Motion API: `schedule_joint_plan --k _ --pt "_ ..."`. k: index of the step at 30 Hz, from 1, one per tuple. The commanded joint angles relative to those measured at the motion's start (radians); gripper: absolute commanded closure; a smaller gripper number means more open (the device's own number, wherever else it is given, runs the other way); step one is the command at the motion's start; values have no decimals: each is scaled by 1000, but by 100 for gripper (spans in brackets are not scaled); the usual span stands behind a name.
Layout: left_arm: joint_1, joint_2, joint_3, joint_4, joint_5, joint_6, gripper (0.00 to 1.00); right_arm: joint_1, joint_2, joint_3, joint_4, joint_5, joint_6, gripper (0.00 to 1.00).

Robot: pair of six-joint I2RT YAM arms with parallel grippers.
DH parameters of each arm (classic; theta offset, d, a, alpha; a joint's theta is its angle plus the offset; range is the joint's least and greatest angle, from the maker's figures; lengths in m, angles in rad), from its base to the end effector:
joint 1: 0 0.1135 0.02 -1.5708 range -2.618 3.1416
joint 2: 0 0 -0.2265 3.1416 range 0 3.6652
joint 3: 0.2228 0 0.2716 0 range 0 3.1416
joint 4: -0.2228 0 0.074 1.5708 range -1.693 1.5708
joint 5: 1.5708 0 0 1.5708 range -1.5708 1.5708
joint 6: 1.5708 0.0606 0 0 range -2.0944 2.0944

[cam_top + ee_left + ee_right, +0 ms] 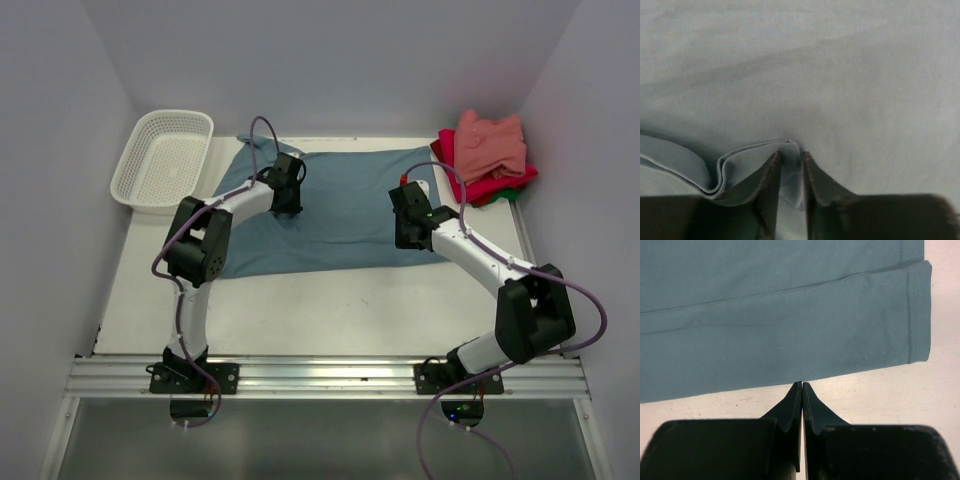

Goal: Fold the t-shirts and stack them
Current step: Fold the tshirt

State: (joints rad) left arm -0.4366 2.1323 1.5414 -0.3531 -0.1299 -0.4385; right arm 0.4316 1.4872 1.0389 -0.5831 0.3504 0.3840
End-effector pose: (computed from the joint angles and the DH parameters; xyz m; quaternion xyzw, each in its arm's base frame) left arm 0.4316 -0.1928 0.0989 -0.0209 0.9493 -0.0744 0.3048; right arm 0.3112 0.1204 0.1662 0.0238 0.9499 -0.0502 0.3075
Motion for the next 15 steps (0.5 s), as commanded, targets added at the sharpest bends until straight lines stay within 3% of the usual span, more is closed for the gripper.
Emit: schedule_joint_plan --k 1,3,9,15 --pt "7 14 37 29 23 3 75 -2 -36 1 2 28 -5 99" --pt "7 6 29 31 15 3 84 -2 -36 1 2 28 -5 99" --pt "7 -23 20 39 4 15 95 -2 -33 3 5 29 -7 100" --pt "2 -127 -41 94 26 21 100 -2 -35 -2 6 33 -4 100"
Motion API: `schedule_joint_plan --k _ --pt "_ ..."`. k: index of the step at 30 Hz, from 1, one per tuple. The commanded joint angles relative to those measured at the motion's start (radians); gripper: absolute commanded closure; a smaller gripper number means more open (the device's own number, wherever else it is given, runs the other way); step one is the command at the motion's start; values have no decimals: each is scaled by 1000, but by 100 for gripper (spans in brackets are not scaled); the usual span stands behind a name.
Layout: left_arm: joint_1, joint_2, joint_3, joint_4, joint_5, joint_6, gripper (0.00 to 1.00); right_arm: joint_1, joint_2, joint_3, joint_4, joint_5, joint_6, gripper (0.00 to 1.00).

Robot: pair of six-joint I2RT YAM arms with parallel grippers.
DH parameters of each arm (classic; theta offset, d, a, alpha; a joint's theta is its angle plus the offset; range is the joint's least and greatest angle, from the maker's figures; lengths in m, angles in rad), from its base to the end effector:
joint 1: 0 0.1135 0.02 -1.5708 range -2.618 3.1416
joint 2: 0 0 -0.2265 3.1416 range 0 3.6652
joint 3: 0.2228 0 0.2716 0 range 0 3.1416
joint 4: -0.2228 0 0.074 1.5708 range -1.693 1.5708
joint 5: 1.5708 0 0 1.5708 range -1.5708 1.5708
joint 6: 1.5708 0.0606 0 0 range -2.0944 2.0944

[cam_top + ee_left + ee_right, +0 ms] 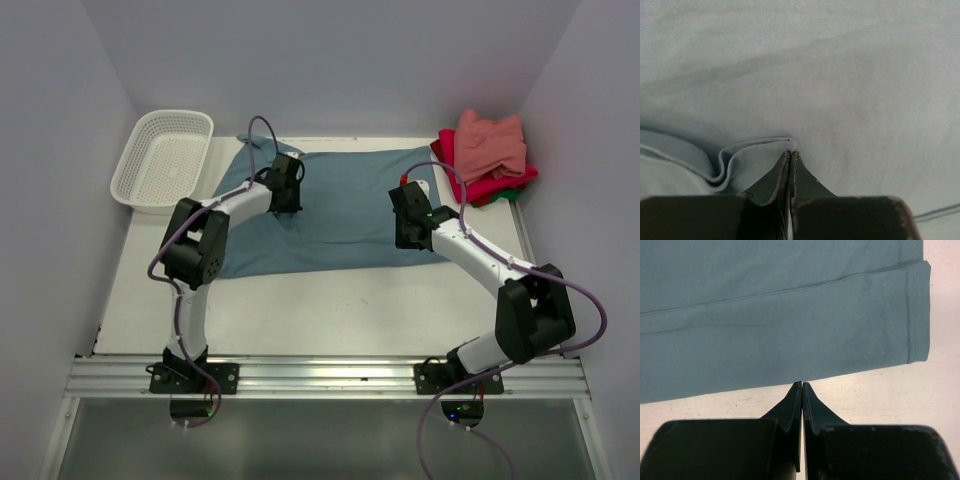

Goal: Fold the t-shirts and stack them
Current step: Fold the tshirt

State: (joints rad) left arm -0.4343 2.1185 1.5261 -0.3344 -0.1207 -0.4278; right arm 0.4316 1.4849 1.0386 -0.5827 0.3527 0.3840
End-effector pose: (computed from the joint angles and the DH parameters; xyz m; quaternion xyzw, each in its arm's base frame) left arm 0.4310 -0.1919 0.1015 -0.0160 0.9469 -0.0800 0.3109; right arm 0.3111 0.1202 0.1668 0.0244 0.9494 -0.0507 0.3089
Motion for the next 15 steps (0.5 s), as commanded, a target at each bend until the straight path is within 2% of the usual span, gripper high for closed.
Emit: schedule_joint_plan --k 1,5,11,13,15 --pt "0 -130 -35 92 19 9 100 -2 -31 -3 6 31 -5 100" --pt "-1 -190 -69 127 56 12 100 -2 -26 0 7 31 -4 100" --pt "0 -160 -46 143 122 35 100 -2 -26 5 6 28 -4 100" --pt "0 -143 -41 140 165 38 97 -2 -29 6 3 32 -4 100" --pt "0 -121 -37 133 176 38 81 -2 -29 6 1 35 -4 100"
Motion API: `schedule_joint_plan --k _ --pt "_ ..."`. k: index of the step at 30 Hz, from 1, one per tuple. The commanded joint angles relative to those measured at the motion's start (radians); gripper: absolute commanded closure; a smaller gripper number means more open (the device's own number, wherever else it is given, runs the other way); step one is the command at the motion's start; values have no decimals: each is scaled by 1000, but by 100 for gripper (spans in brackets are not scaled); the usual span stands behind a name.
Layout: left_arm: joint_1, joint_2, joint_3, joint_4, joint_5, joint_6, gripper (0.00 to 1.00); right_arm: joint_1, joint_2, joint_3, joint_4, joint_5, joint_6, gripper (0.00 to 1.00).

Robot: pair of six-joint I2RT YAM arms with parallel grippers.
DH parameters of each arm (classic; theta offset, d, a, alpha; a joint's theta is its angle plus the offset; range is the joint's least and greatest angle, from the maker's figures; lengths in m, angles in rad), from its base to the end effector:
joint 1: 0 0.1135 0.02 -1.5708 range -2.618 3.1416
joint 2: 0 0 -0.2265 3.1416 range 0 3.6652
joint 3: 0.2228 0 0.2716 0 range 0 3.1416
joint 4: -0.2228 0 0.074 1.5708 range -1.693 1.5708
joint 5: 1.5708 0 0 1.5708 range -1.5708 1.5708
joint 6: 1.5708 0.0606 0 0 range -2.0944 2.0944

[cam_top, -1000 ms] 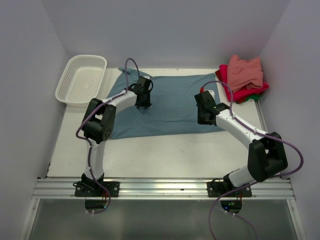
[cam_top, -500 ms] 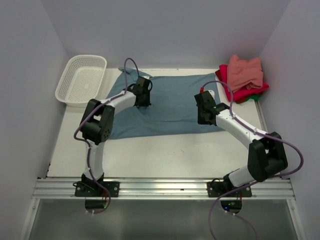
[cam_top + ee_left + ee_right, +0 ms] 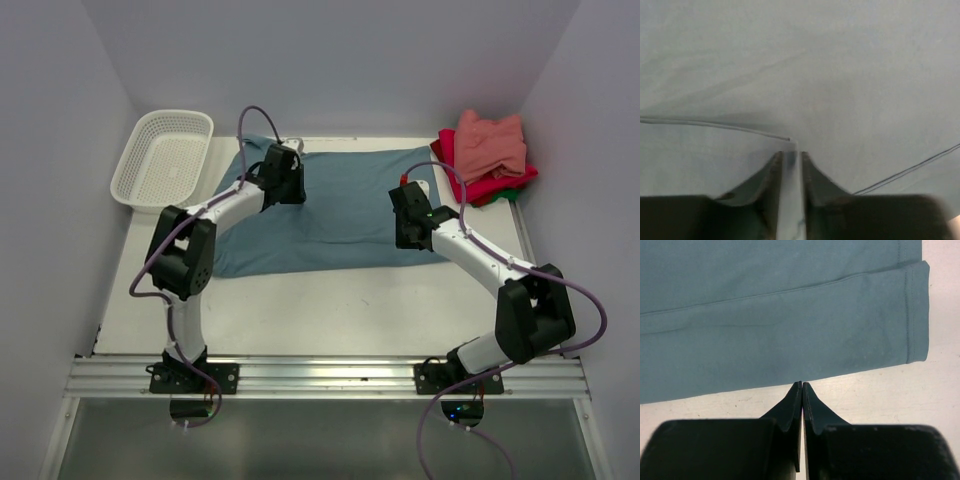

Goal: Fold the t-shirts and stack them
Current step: Fold the tshirt

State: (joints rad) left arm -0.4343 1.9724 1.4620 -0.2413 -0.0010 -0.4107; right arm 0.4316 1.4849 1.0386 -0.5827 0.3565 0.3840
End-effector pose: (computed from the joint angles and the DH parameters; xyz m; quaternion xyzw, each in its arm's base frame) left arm 0.4240 -0.1966 0.1530 0.0106 0.9172 -0.1629 0.3634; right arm 0.3112 0.1200 0.1669 0.0249 0.9491 -0.0524 0.3095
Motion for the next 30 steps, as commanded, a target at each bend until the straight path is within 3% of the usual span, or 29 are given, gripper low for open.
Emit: schedule_joint_plan --k 1,2,3,5,6,8,10,15,18,19,21,25,28,29,30 --pt "0 28 26 40 50 20 70 -2 -28 6 1 32 -2 93" --pt "0 32 23 40 38 16 47 -2 -28 6 0 32 -4 88" --pt "0 34 20 40 26 15 36 -2 -29 6 1 33 -4 84" --pt "0 14 -2 45 4 12 14 -2 -28 5 3 35 1 62" --pt "0 2 -12 51 -22 12 8 -2 -26 3 1 42 3 57" --pt "-1 -50 -52 76 -45 13 0 -4 -26 1 12 50 10 35" --pt "-3 -110 -83 89 -73 19 0 -4 -32 -6 32 81 29 1" --pt "-7 -181 -161 106 -158 24 0 -119 -18 -45 155 -19 56 1" --pt "-1 -161 -184 85 -208 20 3 -159 72 10 196 -42 47 2" --pt "6 -146 -193 88 -217 12 5 -166 104 32 201 -60 38 31" --pt "28 -130 -210 121 -225 4 15 -191 214 127 161 -67 44 100" --pt "92 -92 -183 143 -168 -28 46 -200 363 276 139 -112 6 100" --pt "140 -61 -106 146 -174 -20 50 -202 429 374 97 -132 -10 100" --pt "155 -44 -73 139 -177 -20 45 -200 439 406 90 -139 -13 94" --pt "166 -26 -31 99 -175 -22 40 -200 440 414 86 -161 -17 63"
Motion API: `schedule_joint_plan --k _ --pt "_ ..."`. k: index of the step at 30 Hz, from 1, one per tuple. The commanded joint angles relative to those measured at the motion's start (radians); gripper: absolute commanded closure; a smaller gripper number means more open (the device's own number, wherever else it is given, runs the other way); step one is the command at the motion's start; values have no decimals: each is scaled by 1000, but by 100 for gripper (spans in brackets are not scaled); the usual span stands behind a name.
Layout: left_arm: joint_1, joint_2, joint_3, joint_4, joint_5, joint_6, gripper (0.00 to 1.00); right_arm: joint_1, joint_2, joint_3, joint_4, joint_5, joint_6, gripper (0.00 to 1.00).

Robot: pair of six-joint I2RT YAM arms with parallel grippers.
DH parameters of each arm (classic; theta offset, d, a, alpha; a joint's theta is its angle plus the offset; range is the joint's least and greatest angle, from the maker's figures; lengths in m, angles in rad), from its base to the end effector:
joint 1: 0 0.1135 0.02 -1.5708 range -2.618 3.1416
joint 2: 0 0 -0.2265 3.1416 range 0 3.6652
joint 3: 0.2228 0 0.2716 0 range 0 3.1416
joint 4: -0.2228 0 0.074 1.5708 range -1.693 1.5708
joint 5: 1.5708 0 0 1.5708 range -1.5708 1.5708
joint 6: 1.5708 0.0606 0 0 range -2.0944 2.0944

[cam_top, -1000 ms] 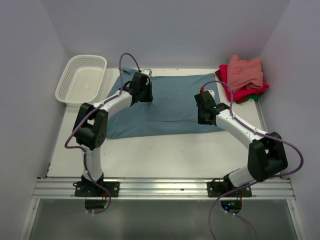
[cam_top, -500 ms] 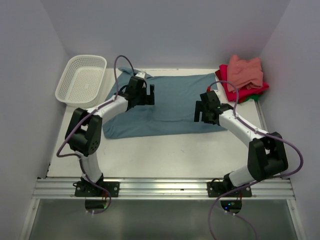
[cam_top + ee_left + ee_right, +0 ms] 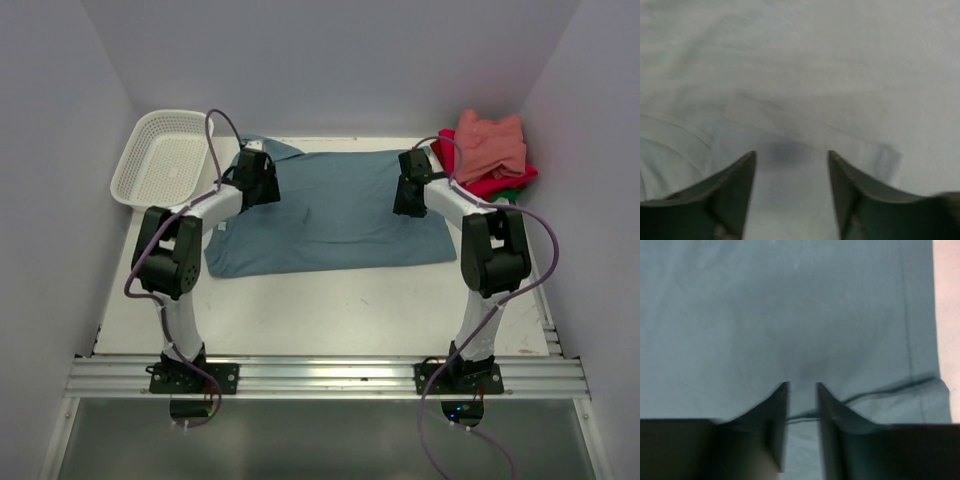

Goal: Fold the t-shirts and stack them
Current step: Fold the tshirt

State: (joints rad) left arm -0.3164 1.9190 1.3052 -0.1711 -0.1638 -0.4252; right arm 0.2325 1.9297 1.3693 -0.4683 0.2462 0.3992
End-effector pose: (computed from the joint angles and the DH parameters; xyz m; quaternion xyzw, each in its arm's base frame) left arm 0.4241 -0.1285 0.1283 -0.0813 0.9176 -0.0679 0.3831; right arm 0.4163 0.0834 0.1219 0.1124 0.9501 -0.0299 0.2893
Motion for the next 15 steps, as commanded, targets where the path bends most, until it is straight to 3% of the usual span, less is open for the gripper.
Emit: schedule_joint_plan --k 1,2,3,4,6,8,11,12,13,15 --pt "71 61 199 18 -10 -9 31 -1 -11 86 -17 -65 -37 51" --pt "79 77 232 19 3 -6 17 -1 -20 83 -7 -82 -42 45" --pt "85 92 265 13 7 -4 12 -2 -29 82 3 -102 -45 33" --pt "98 124 323 13 10 -10 6 -1 -44 82 19 -114 -55 29" --pt "120 158 380 13 56 -26 5 -2 -49 100 26 -149 -71 22" --pt "155 224 480 -19 101 -56 4 -2 -18 163 -9 -166 -111 22" --pt "162 261 517 -77 157 -81 8 -2 52 230 -70 -133 -131 48" --pt "162 252 449 -46 188 -90 12 -4 66 235 -69 -130 -129 83" --pt "160 221 403 -18 208 -107 25 -2 80 238 -61 -128 -129 98" --pt "155 183 254 91 268 -113 42 -2 132 260 -64 -137 -128 100"
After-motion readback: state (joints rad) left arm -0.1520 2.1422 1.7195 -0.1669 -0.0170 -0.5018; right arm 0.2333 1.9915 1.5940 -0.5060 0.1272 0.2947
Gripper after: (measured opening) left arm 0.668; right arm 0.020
